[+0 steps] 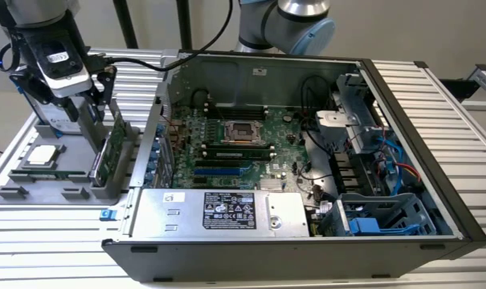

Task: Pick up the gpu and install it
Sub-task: 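Pick up the gpu and move the gpu toward the slot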

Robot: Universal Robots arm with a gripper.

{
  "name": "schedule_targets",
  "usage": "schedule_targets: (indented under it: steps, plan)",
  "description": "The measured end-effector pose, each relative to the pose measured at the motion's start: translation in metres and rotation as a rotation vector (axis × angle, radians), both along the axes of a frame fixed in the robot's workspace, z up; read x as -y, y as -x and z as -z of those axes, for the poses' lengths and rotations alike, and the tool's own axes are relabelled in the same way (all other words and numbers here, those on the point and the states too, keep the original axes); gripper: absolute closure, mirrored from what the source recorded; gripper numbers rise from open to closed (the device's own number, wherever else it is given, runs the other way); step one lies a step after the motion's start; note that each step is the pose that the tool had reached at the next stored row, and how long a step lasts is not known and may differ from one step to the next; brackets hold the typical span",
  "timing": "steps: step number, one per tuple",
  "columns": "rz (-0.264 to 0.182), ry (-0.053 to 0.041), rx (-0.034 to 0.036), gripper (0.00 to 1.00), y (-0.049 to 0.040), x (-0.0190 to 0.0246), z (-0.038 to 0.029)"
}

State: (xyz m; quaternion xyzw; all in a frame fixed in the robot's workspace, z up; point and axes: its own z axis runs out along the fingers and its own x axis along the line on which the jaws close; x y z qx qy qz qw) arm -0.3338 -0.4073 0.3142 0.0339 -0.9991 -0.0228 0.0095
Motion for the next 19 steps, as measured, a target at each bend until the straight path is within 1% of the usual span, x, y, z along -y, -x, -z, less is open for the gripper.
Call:
schedule_targets:
  steps: [2, 6, 12, 19]
  plan:
    - [0.0, -0.0001, 0.0002, 0.0, 0.0, 0.0, 0.0002]
    - [0.001, -0.0001, 0.0002, 0.0, -0.0008, 0.0005, 0.0032]
    - [0.009, -0.0002, 0.0003, 0.0, -0.0036, 0.0031, 0.0101]
    - [0.041, -0.0001, 0.0002, 0.0, -0.004, 0.0072, 0.0198]
